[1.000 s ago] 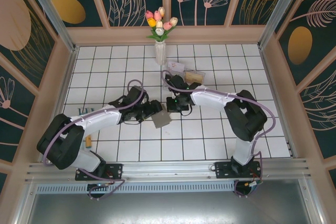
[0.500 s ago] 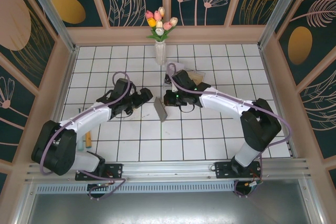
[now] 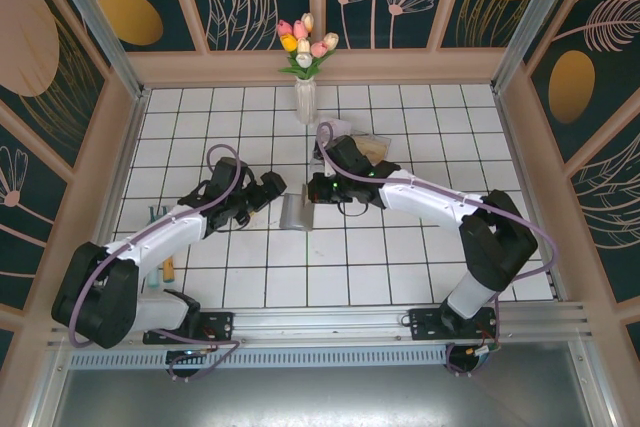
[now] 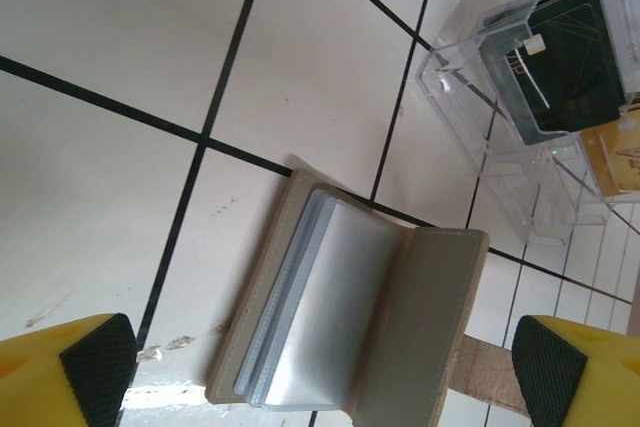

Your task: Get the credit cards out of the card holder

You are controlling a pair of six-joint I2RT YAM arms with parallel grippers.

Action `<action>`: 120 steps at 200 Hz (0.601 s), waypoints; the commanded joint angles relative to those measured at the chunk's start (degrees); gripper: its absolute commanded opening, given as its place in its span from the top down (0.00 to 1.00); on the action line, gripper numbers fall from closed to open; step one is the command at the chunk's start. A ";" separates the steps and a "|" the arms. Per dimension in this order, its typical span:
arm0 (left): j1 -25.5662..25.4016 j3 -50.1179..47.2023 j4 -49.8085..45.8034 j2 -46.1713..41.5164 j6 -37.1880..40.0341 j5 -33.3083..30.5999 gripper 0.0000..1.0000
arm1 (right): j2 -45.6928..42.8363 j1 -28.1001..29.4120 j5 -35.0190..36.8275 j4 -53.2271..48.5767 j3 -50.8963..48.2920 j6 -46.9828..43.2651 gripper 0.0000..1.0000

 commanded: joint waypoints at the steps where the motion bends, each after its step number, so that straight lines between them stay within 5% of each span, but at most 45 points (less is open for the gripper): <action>1: 0.24 -0.81 3.48 -0.01 0.65 3.42 0.03 | 0.38 -0.25 5.09 -2.28 -1.07 1.53 0.96; 83: -0.18 0.33 10.70 6.75 3.18 15.57 0.08 | -3.60 -5.33 8.74 -4.42 -10.78 5.33 0.96; 120: -1.56 5.33 6.55 9.95 7.51 16.45 0.08 | -2.47 -6.58 9.78 -4.09 -12.11 5.70 0.94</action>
